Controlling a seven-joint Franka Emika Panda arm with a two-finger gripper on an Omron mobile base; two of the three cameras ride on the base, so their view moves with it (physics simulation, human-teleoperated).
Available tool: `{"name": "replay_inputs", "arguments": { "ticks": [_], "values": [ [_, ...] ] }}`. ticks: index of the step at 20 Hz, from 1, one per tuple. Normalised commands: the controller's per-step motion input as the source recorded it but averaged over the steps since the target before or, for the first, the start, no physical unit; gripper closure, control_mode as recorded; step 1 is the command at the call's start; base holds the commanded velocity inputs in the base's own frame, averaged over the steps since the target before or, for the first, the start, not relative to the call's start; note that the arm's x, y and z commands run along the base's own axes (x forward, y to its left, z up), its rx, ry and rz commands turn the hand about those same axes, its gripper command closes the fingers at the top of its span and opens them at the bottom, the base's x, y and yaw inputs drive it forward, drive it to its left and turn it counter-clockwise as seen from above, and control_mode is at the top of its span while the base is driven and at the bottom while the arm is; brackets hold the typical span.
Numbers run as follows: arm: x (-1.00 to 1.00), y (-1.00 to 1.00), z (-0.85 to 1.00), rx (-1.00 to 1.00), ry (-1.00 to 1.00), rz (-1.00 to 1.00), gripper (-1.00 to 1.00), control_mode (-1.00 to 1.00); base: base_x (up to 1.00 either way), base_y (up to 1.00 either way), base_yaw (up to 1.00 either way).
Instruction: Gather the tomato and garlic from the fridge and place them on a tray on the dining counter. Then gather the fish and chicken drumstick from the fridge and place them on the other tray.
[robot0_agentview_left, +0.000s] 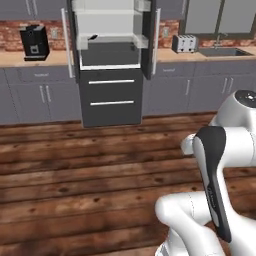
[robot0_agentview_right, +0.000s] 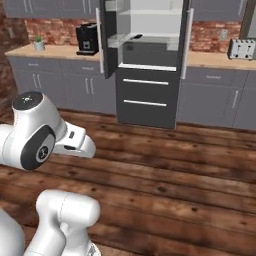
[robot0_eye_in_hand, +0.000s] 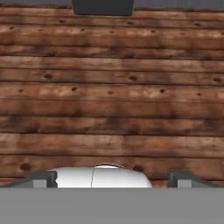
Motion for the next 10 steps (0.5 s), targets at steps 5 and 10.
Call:
{"name": "replay_inputs", "arguments": {
  "ticks": [5, 10],
  "values": [
    [0.00, 0.00, 0.00, 0.00, 0.00, 0.00, -1.00, 1.00, 1.00, -0.41, 0.00],
    [0.00, 0.00, 0.00, 0.00, 0.00, 0.00, -1.00, 1.00, 1.00, -0.27, 0.00]
  ]
}}
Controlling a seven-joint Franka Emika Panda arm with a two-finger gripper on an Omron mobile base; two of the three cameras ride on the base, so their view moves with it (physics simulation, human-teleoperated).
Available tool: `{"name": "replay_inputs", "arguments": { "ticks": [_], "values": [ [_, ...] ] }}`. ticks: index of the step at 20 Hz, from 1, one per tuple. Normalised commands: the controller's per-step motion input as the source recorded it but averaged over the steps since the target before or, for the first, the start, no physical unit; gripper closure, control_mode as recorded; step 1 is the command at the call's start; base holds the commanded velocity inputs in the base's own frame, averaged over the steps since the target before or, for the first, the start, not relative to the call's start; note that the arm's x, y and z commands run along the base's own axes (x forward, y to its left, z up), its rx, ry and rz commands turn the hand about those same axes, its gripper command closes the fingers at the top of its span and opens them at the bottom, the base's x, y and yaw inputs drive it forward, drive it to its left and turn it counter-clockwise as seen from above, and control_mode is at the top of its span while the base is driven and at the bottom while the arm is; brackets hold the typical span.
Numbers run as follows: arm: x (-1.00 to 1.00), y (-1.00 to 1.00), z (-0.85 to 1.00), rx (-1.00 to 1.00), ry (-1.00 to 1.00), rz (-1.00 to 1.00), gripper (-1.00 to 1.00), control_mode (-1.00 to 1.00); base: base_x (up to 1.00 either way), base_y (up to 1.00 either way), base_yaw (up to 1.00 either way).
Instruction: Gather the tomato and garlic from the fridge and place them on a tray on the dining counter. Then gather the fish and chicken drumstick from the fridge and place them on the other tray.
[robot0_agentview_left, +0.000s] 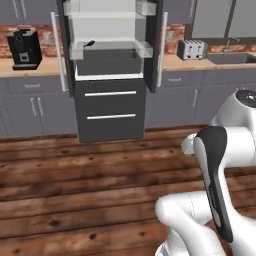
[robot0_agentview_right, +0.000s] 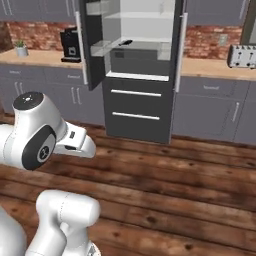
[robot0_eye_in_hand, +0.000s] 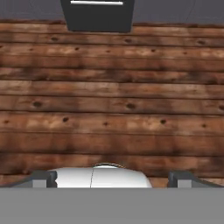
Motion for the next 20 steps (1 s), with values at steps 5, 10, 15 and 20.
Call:
{"name": "replay_inputs", "arguments": {
  "ticks": [5, 10, 15, 20],
  "values": [
    [0.00, 0.00, 0.00, 0.00, 0.00, 0.00, -1.00, 1.00, 1.00, 0.27, 0.00],
    [0.00, 0.00, 0.00, 0.00, 0.00, 0.00, -1.00, 1.00, 1.00, 0.82, 0.00],
    [0.00, 0.00, 0.00, 0.00, 0.00, 0.00, -1.00, 1.00, 1.00, 0.08, 0.01],
    [0.00, 0.00, 0.00, 0.00, 0.00, 0.00, -1.00, 1.00, 1.00, -0.54, 0.00]
  ]
}}
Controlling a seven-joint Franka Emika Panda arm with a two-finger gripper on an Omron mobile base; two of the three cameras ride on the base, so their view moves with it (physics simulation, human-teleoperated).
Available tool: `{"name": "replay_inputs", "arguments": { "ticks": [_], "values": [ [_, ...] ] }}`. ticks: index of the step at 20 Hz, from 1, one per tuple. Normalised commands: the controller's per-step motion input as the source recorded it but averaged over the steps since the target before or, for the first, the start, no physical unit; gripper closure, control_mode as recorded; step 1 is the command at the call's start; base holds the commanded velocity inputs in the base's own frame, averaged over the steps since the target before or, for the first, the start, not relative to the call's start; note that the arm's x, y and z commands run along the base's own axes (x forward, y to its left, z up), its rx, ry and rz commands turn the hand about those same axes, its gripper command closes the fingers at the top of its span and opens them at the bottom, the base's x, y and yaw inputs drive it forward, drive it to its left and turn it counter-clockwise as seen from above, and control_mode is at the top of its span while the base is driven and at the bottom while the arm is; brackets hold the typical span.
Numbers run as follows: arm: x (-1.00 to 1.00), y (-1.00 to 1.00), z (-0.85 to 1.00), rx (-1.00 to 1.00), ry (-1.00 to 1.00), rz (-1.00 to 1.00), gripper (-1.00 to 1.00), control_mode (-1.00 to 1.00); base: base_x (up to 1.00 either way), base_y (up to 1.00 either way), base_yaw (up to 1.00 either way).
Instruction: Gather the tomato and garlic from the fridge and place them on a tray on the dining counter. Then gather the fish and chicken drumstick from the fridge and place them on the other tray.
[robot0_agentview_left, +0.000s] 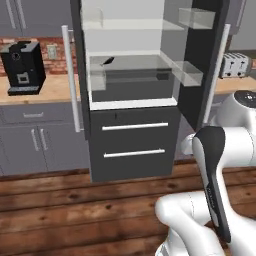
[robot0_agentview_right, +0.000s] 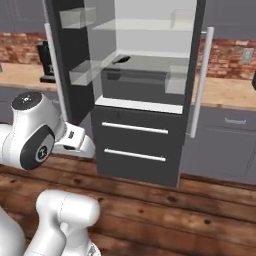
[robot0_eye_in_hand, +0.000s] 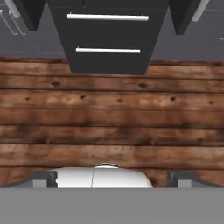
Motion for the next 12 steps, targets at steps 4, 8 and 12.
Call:
{"name": "replay_inputs", "arguments": {
  "ticks": [4, 8, 12],
  "values": [
    [0.00, 0.00, 0.00, 0.00, 0.00, 0.00, -1.00, 1.00, 1.00, -0.07, 0.00],
    [0.00, 0.00, 0.00, 0.00, 0.00, 0.00, -1.00, 1.00, 1.00, 0.00, 0.00],
    [0.00, 0.00, 0.00, 0.00, 0.00, 0.00, -1.00, 1.00, 0.99, -0.04, 0.00]
  ]
}}
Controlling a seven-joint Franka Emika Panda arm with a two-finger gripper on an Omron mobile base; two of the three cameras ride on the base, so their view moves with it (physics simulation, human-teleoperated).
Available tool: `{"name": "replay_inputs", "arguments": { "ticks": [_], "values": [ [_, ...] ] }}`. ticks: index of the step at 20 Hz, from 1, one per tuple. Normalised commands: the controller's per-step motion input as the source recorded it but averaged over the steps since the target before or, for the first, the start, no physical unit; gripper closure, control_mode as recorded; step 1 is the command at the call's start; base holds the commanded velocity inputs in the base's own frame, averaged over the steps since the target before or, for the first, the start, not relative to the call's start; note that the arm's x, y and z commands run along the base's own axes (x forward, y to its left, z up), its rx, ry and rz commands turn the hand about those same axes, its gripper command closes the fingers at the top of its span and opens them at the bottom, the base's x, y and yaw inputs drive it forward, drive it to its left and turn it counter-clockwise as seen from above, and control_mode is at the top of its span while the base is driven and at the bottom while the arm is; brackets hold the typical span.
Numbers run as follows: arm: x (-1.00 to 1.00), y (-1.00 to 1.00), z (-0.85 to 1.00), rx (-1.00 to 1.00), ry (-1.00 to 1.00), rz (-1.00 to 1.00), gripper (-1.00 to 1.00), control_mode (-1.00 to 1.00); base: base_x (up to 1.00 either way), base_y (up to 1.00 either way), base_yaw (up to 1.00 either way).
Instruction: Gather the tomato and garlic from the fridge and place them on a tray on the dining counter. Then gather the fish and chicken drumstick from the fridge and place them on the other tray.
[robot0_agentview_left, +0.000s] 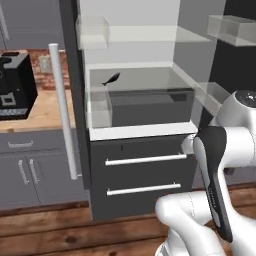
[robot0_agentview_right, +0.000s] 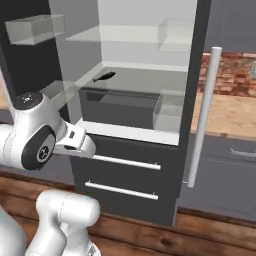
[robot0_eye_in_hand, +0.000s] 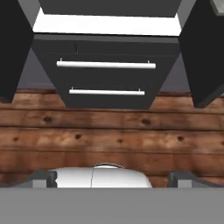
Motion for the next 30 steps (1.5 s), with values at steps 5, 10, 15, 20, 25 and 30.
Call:
{"name": "replay_inputs", "arguments": {
  "ticks": [5, 10, 15, 20, 25, 30],
  "values": [
    [0.00, 0.00, 0.00, 0.00, 0.00, 0.00, -1.00, 1.00, 0.87, 0.00, 0.00],
    [0.00, 0.00, 0.00, 0.00, 0.00, 0.00, -1.00, 1.00, 0.92, 0.02, -0.01],
    [0.00, 0.00, 0.00, 0.00, 0.00, 0.00, -1.00, 1.00, 0.63, 0.15, -0.15],
    [0.00, 0.00, 0.00, 0.00, 0.00, 0.00, -1.00, 1.00, 0.39, 0.11, -0.15],
    [0.00, 0.00, 0.00, 0.00, 0.00, 0.00, -1.00, 1.00, 0.33, 0.06, -0.06],
    [0.00, 0.00, 0.00, 0.00, 0.00, 0.00, -1.00, 1.00, 0.14, 0.31, 0.00]
  ]
}}
